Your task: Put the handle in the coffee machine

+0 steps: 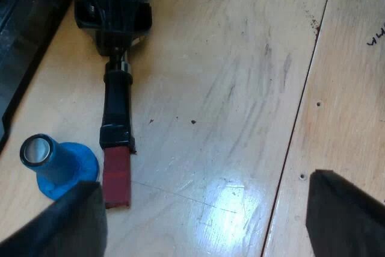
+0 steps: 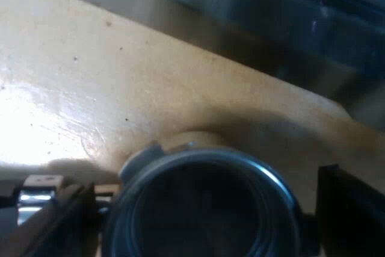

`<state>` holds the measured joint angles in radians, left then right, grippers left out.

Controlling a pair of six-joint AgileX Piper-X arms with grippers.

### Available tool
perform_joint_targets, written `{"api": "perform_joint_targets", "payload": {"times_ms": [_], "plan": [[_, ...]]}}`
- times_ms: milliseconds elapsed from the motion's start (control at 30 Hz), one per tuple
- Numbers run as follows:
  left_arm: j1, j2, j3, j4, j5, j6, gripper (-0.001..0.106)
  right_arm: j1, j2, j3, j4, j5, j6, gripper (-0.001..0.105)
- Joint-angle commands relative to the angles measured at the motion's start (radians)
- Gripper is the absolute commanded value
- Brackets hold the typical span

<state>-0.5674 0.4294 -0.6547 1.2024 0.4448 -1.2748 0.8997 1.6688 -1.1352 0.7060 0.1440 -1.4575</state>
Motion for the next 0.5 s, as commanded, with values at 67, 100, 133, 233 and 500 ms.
{"api": "perform_joint_targets", "payload": {"times_ms": [67,100,133,233,500], "plan": [[0.001,-0.003,-0.007,-0.003,0.0,0.002,0.07,-0.004,0.013,-0.006,0.019,-0.039,-0.009,0.026],[0.001,-0.003,-0.007,-0.003,0.0,0.002,0.07,-0.001,0.008,-0.006,0.019,-0.05,-0.009,0.012],[0.001,-0.003,-0.007,-0.003,0.0,0.002,0.07,0.0,0.007,-0.006,0.019,-0.053,-0.009,0.01],[0.001,-0.003,-0.007,-0.003,0.0,0.002,0.07,0.003,-0.008,-0.006,0.019,-0.061,-0.009,0.0],[0.001,-0.003,0.012,-0.038,0.0,0.002,0.07,0.002,-0.11,-0.006,0.125,-0.076,0.038,0.0]]}}
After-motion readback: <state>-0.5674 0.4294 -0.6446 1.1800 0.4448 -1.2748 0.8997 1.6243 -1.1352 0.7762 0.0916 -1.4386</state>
